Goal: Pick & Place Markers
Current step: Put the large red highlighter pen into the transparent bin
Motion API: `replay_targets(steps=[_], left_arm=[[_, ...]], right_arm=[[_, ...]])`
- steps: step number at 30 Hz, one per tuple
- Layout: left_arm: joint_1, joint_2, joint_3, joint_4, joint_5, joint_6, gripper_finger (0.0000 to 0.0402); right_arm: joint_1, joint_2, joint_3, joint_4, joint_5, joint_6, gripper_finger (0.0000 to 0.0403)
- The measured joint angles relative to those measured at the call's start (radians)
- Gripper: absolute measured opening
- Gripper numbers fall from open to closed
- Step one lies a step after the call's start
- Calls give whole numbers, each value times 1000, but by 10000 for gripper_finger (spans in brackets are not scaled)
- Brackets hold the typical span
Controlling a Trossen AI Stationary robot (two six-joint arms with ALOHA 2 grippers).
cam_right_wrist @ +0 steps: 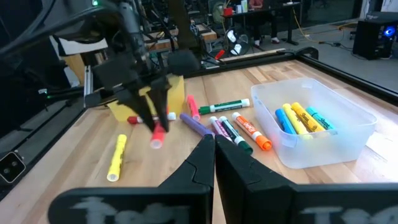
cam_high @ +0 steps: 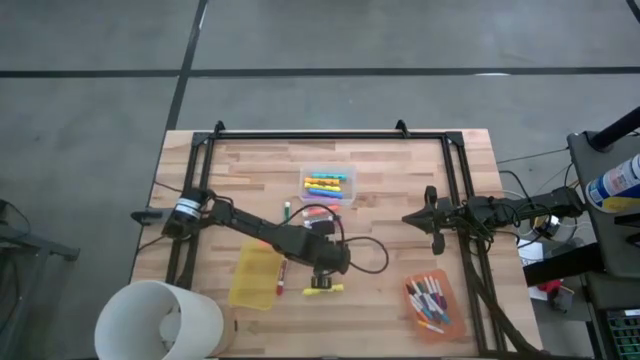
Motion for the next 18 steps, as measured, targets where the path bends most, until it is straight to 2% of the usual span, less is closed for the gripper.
replay_targets(steps=[13,18], left_arm=[[86,-3,44,-170,-334,138,48],[148,-13,43,-204,-375,155,49]], right_arm=[[0,0,0,0,0,0,9],[0,0,0,0,0,0,9]])
